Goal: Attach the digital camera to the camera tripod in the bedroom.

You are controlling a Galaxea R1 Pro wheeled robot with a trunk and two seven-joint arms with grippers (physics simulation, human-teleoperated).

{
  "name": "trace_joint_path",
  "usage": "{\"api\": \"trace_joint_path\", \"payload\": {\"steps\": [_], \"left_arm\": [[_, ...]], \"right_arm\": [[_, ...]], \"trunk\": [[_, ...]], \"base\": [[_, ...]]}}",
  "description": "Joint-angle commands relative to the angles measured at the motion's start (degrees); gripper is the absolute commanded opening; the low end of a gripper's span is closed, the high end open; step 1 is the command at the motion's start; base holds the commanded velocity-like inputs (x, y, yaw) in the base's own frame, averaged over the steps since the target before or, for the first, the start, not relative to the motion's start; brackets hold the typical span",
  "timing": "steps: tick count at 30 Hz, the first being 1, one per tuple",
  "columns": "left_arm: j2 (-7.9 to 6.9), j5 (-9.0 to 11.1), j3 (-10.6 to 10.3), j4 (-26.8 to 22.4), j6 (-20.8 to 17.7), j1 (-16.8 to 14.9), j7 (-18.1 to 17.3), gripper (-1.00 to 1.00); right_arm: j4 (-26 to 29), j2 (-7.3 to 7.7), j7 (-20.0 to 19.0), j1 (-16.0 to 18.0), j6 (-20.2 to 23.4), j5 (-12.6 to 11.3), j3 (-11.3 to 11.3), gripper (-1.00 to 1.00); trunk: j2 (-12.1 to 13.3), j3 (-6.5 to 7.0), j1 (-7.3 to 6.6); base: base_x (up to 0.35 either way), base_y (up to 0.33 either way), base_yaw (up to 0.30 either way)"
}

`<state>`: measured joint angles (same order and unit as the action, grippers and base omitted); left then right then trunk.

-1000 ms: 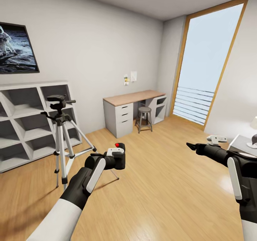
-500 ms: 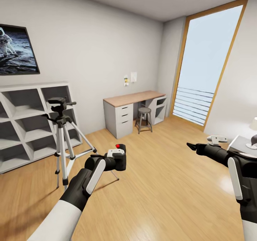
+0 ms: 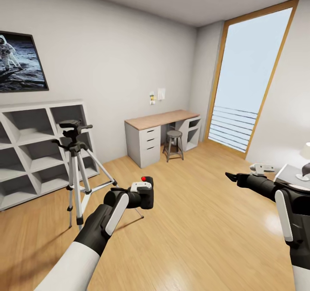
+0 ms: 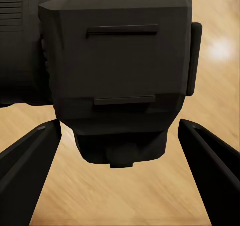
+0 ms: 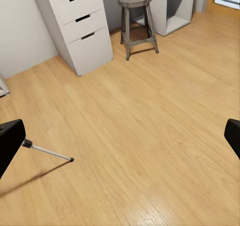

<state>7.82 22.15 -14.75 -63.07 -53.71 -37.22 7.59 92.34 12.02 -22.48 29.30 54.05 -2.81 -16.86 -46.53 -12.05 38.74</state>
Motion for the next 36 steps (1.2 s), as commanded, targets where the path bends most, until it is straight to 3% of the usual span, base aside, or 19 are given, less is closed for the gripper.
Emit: {"api": "trace_joint_path", "payload": {"steps": [1, 13, 36], "left_arm": [[0.02, 0.60, -0.07, 0.08, -0.20, -0.05, 0.57, -1.00], [0.25, 0.52, -1.27, 1.71, -0.18, -0.05, 0.25, -1.00], [0.15, 0.44, -1.42, 1.92, -0.17, -0.12, 0.81, -1.00]], "right_arm": [[0.04, 0.01, -0.02, 0.06, 0.34, -0.26, -0.07, 1.00], [0.04, -0.18, 0.02, 0.06, 0.06, -0.26, 0.04, 1.00], [0.04, -0.19, 0.13, 0.06, -1.17, -0.24, 0.03, 1.00]], "trunk": [[0.35, 0.10, -0.21], [5.16, 2.25, -2.85], [14.39, 6.38, -7.90]], "base": [[0.000, 0.000, 0.000], [0.000, 0.000, 0.000], [0.000, 0.000, 0.000]]}}
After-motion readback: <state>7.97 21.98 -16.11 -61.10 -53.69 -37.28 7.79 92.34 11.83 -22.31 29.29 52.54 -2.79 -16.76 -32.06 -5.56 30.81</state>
